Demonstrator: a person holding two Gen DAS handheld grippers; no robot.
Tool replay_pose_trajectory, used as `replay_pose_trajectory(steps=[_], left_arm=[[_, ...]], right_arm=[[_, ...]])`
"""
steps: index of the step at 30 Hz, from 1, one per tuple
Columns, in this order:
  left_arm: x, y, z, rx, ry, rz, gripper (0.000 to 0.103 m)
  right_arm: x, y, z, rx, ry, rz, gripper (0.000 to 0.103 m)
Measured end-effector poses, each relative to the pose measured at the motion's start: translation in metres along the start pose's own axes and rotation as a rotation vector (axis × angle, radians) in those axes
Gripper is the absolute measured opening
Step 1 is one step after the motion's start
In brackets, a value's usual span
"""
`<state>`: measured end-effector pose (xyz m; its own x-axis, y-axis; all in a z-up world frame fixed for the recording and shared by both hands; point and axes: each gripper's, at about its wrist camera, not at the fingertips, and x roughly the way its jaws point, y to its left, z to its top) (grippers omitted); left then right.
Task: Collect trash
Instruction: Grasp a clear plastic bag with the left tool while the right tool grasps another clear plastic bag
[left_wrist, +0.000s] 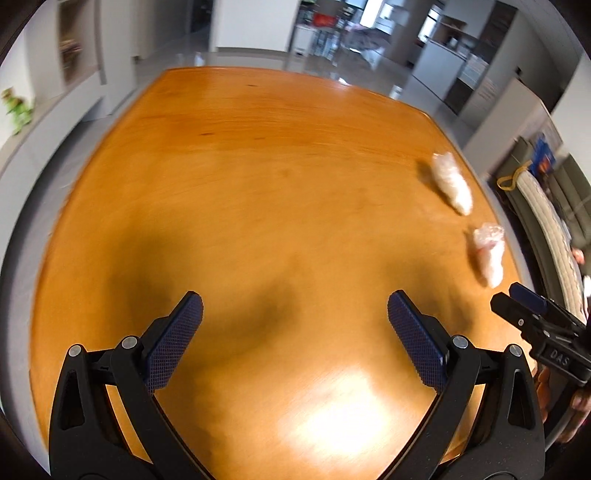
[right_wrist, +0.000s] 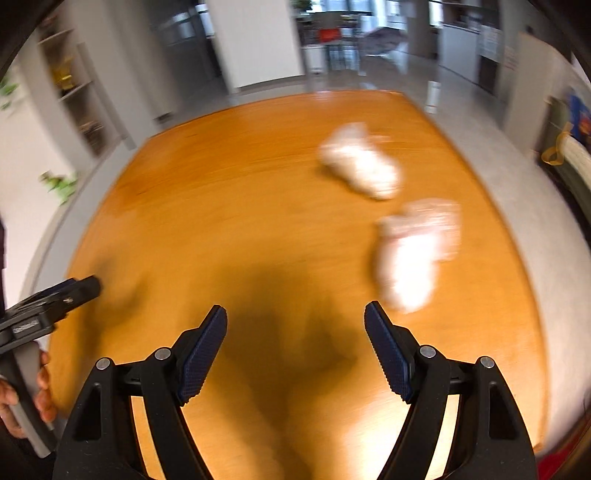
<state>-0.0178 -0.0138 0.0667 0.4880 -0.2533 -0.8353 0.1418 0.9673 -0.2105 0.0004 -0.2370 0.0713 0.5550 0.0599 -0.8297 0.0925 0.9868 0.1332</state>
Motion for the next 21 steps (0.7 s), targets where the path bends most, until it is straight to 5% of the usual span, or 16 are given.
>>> replay_pose_trajectory(steps=[5, 10, 12, 21], left_arm=[[0.036, -0.049, 0.039, 0.075, 0.037, -0.033, 0.097], [0.077, -0.103, 0.079, 0.145, 0.088, -0.073, 0.097], [0.096, -0.126, 0.093, 0.18, 0.118, -0.099, 0.097], [0.161, -0.2, 0.134, 0.231, 0.142, -0.119, 0.097]], right_arm=[[0.03, -0.049, 0.021, 0.092, 0.022, -0.127, 0.077], [0.069, -0.073, 0.036, 0.158, 0.077, -0.136, 0.077], [0.08, -0.08, 0.034, 0.17, 0.096, -0.139, 0.049], [0.076, -0.08, 0.029, 0.105, 0.057, -0.194, 0.045]])
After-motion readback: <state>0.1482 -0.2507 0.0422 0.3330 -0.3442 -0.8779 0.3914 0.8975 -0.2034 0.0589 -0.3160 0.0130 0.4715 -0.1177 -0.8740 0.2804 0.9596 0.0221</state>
